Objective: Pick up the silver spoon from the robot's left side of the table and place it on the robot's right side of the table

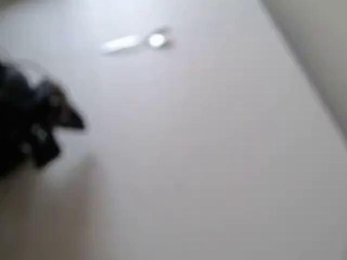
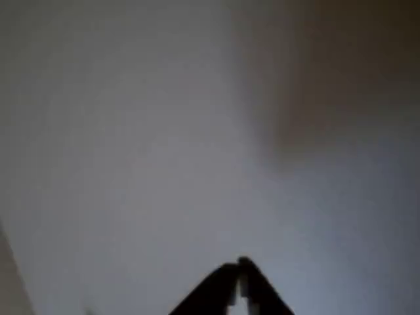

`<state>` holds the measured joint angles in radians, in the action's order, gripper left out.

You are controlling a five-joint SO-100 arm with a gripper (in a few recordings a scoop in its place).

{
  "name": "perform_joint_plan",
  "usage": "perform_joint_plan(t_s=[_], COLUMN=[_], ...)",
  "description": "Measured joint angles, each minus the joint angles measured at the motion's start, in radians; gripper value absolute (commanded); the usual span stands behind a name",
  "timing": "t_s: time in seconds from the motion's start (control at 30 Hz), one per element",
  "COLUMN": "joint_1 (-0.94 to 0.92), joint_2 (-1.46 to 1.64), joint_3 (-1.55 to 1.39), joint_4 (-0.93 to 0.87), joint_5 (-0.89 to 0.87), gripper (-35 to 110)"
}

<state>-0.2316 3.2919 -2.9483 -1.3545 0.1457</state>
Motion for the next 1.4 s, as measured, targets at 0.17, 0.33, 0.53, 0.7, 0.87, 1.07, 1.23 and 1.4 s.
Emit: perform_joint_plan(t_s=[0.17,0.33,0.53,0.7,0.87,1.07,1.23,1.4], joint_1=[0.135,0.296,0.43,0.551,0.675,0.782,0.795,0.795], joint_2=[0.0,0.002,-0.011,-0.41,-1.058,-1.689,-2.022,-2.214], joint_3=[-0.005,-0.018,0.0,0.365,0.893,1.443,1.736,1.907], joint_4=[0.003,0.012,0.081,0.11,0.009,-0.071,-0.087,-0.094], joint_5=[0.118,0.29,0.591,0.568,0.586,0.589,0.592,0.615], gripper=[-1,-2,20,28,29,28,28,28])
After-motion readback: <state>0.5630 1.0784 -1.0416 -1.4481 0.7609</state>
